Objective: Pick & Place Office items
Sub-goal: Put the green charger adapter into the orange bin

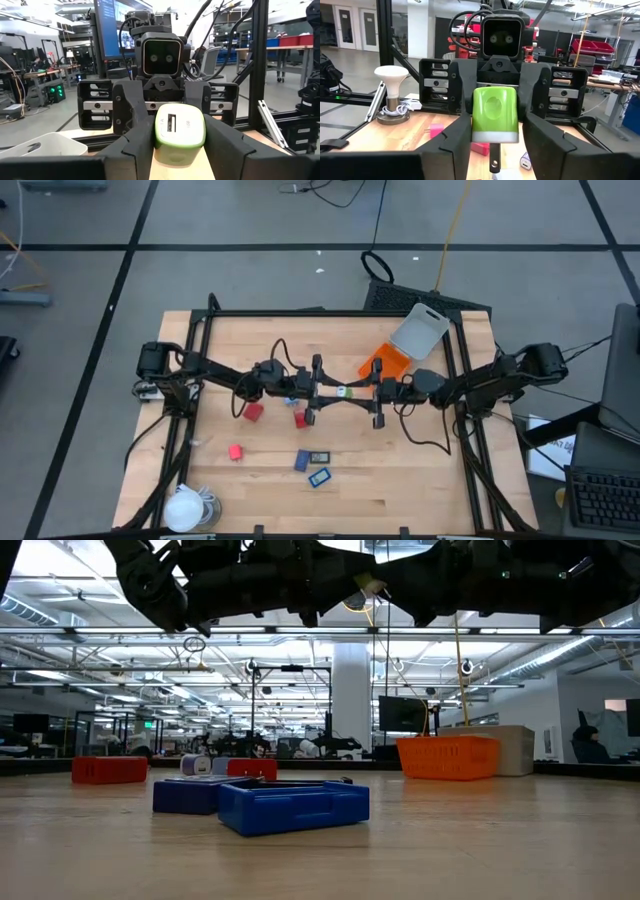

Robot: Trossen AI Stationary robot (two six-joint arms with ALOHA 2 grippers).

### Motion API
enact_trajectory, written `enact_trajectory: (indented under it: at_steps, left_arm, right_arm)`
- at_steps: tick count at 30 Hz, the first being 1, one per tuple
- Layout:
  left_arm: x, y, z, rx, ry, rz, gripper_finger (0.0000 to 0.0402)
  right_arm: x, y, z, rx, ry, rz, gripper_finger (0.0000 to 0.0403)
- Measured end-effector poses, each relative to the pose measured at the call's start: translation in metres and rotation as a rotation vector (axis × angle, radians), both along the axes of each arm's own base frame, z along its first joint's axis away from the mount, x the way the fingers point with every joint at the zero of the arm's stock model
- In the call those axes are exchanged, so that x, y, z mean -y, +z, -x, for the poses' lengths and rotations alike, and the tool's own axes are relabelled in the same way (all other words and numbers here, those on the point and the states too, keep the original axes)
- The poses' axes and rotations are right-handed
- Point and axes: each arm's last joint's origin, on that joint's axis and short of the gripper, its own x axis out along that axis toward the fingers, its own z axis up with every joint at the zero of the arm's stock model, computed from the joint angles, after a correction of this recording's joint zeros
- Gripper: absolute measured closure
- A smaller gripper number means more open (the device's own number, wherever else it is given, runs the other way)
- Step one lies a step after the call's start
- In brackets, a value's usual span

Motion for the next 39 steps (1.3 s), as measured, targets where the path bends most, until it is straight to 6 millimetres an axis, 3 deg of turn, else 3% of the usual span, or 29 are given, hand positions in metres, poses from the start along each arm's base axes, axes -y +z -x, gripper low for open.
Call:
enact_trajectory:
  at_steps: [6, 17, 28, 39]
  left_arm:
    - [0.0, 0.0, 0.0, -0.001, -0.001, -0.001, 0.0262]
    - [0.003, 0.002, 0.0, 0.011, 0.035, 0.005, 0.0177]
    - [0.01, 0.009, 0.003, 0.007, 0.069, -0.029, 0.0145]
    - [0.006, 0.042, 0.025, -0.09, 0.186, -0.027, 0.0144]
  right_arm:
    - [0.001, -0.001, 0.0, -0.015, -0.037, -0.007, 0.0259]
    - [0.002, -0.001, 0.0, -0.016, -0.05, -0.009, 0.0269]
    - [0.001, -0.001, -0.001, -0.014, -0.041, -0.011, 0.0273]
    - [0.001, -0.004, 0.0, -0.047, -0.042, -0.01, 0.0273]
